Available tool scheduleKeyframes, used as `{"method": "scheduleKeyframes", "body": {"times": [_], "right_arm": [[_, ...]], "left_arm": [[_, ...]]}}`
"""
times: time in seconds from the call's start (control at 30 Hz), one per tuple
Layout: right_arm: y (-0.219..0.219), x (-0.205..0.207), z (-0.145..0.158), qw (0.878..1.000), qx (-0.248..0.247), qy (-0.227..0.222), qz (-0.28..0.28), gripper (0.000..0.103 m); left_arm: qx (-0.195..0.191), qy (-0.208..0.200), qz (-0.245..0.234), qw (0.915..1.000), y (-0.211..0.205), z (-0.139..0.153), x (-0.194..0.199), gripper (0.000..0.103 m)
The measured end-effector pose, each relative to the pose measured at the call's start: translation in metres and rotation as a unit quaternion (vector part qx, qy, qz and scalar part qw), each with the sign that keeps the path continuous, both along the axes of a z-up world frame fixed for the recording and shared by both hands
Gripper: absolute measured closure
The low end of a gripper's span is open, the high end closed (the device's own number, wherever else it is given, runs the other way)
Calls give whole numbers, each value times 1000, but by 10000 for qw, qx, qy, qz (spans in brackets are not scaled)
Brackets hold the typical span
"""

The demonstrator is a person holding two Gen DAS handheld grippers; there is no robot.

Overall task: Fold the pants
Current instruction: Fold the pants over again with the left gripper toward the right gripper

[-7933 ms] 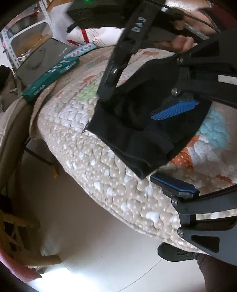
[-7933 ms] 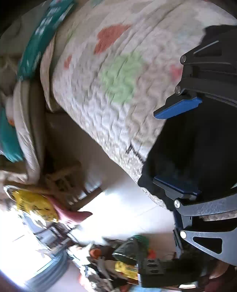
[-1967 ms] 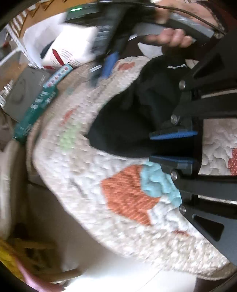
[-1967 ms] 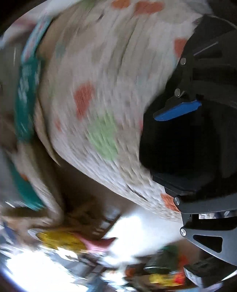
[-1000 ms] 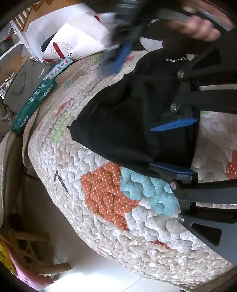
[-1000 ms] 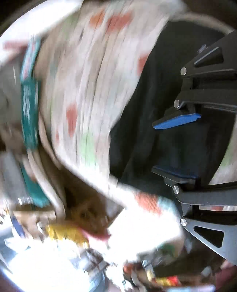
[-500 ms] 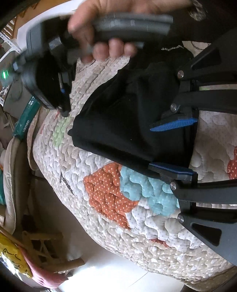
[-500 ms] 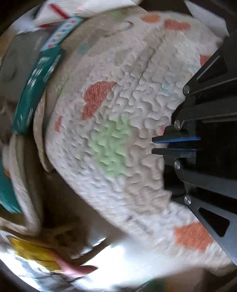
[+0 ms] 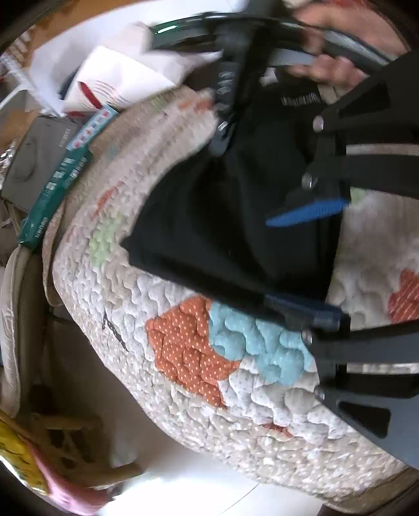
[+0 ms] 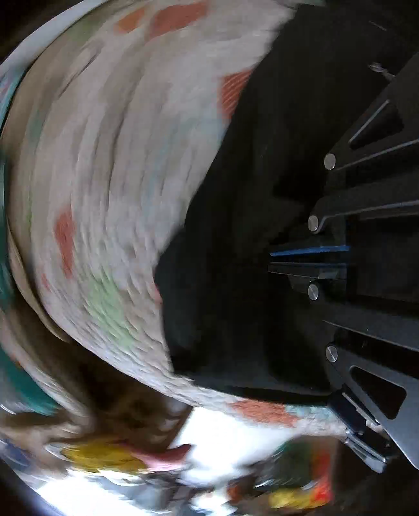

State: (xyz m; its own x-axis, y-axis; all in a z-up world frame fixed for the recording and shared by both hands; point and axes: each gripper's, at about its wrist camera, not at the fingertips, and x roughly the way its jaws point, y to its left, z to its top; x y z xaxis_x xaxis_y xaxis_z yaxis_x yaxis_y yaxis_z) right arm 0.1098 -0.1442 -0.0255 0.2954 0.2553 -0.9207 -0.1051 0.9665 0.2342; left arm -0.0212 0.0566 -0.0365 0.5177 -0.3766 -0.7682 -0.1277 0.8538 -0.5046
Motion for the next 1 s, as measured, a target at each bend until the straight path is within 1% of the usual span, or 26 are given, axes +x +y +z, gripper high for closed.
{"method": "scheduleKeyframes", "body": {"times": [0.03, 0.07, 0.1, 0.13, 0.2, 0.27, 0.33, 0.37, 0.4, 0.43, 0.47, 0.53, 0.6, 0.63, 0.7, 0.73, 0.77, 0.8, 0.83, 0.9, 0.97, 1.0], "right_arm": [[-13, -12, 12, 9992, -6, -251, -308, 96], [-20, -22, 20, 9977, -155, -483, -460, 93], [-27, -36, 32, 9952, -268, -768, -550, 93], [-30, -47, 38, 9942, -228, -905, -533, 93], [-34, -71, 41, 9938, -75, -1000, -482, 93], [-30, -85, 35, 9950, 70, -930, -356, 93], [-30, -89, 16, 9973, 101, -668, -302, 93], [-33, -90, 4, 9983, 37, -435, -377, 93], [-38, -92, -12, 9985, -53, -168, -521, 94], [-45, -95, -14, 9974, 149, -266, -646, 94], [-52, -101, -10, 9959, 295, -373, -763, 94], [-72, -118, 5, 9907, 316, -741, -1094, 93], [-99, -140, 21, 9805, 323, -1149, -1559, 93], [-114, -151, 26, 9731, 318, -1303, -1872, 92], [-137, -170, 29, 9588, 411, -1464, -2401, 89], [-149, -179, 26, 9496, 523, -1491, -2707, 88], [-157, -182, 24, 9426, 628, -1476, -2930, 87], [-165, -184, 17, 9353, 785, -1438, -3137, 84], [-167, -187, 17, 9321, 889, -1395, -3222, 82], [-173, -185, 6, 9272, 1110, -1274, -3343, 81], [-174, -187, 0, 9233, 1129, -1240, -3454, 80], [-173, -185, -3, 9233, 1082, -1227, -3475, 79]], "left_arm": [[-56, -91, 50, 9999, 3, 5, -1, 54], [-27, -147, 64, 9999, 4, 8, 0, 53], [54, -214, 68, 9997, 5, 10, 2, 52], [111, -220, 73, 9997, 4, 11, 3, 52], [139, -73, 111, 9998, 3, 4, 6, 52], [103, 81, 122, 9998, 3, -2, 7, 52], [260, -44, 63, 9996, -1, 2, 4, 52], [385, -184, -11, 9991, -4, 7, 2, 51], [473, -299, -81, 9984, -7, 11, 0, 47], [554, -394, -150, 9976, -9, 14, -1, 45], [628, -479, -230, 9966, -13, 17, -2, 43], [671, -537, -496, 9951, -22, 25, 2, 43], [602, -531, -842, 9932, -37, 36, 10, 43], [571, -598, -997, 9916, -43, 43, 12, 43], [654, -827, -1384, 9847, -64, 63, 19, 42], [723, -868, -1569, 9811, -77, 69, 24, 40], [748, -869, -1866, 9757, -94, 77, 32, 40], [710, -854, -2081, 9718, -107, 82, 38, 40], [670, -839, -2257, 9683, -120, 86, 45, 39], [664, -771, -2594, 9604, -153, 91, 60, 38], [721, -747, -2898, 9514, -183, 92, 69, 38], [813, -756, -3108, 9440, -205, 91, 74, 38]]}}
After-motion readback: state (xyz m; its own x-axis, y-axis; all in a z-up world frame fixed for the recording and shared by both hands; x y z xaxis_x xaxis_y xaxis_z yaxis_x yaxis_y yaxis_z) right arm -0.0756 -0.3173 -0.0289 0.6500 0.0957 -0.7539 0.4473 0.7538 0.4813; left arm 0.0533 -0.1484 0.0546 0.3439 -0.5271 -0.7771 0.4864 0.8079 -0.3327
